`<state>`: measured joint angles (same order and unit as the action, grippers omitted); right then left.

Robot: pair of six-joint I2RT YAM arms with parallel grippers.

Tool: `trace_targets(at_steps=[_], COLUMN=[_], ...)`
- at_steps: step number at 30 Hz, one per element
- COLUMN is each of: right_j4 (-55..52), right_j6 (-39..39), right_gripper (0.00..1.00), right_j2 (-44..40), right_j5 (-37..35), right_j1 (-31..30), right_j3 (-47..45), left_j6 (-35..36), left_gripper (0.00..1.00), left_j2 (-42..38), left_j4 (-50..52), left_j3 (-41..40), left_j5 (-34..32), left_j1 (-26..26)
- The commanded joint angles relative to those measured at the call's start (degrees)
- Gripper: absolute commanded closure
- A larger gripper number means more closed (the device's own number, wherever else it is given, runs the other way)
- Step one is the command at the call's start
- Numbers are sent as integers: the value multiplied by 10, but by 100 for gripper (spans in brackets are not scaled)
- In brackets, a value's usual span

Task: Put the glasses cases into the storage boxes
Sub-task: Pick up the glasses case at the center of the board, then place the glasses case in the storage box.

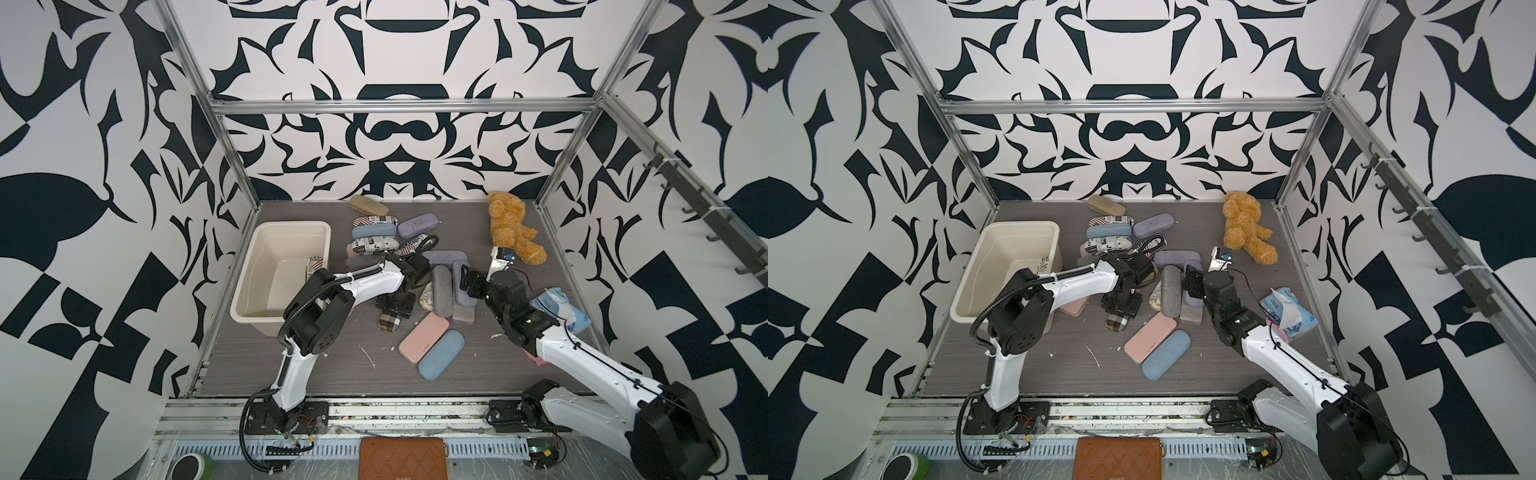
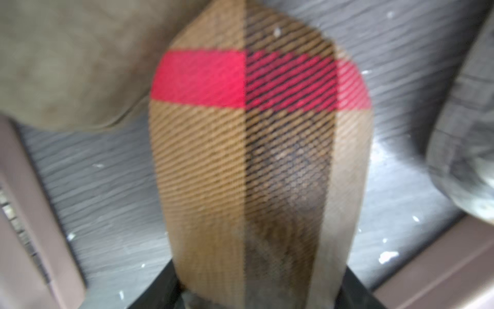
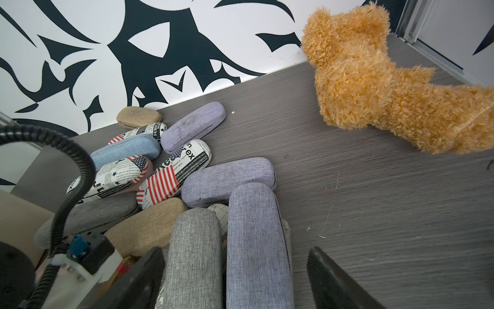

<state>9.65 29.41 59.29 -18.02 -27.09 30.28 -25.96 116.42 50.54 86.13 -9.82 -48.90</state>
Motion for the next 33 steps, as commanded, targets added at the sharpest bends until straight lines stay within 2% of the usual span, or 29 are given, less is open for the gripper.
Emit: trace_targets(at_steps=[1,6,9,11,15,17,19,25,28,33], right_j4=[20,22,29,39,76,84,84,75,72,70], right_j6=[-7,-8,-10,-23,-30,-28,-28,-24,-22,-20], right_gripper=[13,14,15,15,17,17,17,17,17,18], right_j2=[-10,-6,0,6,22,31,38,40,39,33], right_j5=[-3,3,19,54,163,181,182,176,176,172], right_j1=[1,1,1,1,1,1,1,1,1,1], right_j3=[9,9,10,14,15,16,18,21,22,21], left_j6=[-4,43,78,100,157,172,179,224,226,228], left_gripper=[43,43,42,42,42,42,44,42,42,41], left_j2=[-87,-193,-234,-250,-278,-282,-276,-259,-241,-199], left_j4=[50,89,128,157,176,160,161,148,155,151], left_j3=[28,92,142,169,170,146,136,108,98,69], left_j5=[-31,-79,-120,-128,-153,-177,-161,-182,-150,-119], left_j1=[-8,-5,25,74,216,279,335,390,419,436])
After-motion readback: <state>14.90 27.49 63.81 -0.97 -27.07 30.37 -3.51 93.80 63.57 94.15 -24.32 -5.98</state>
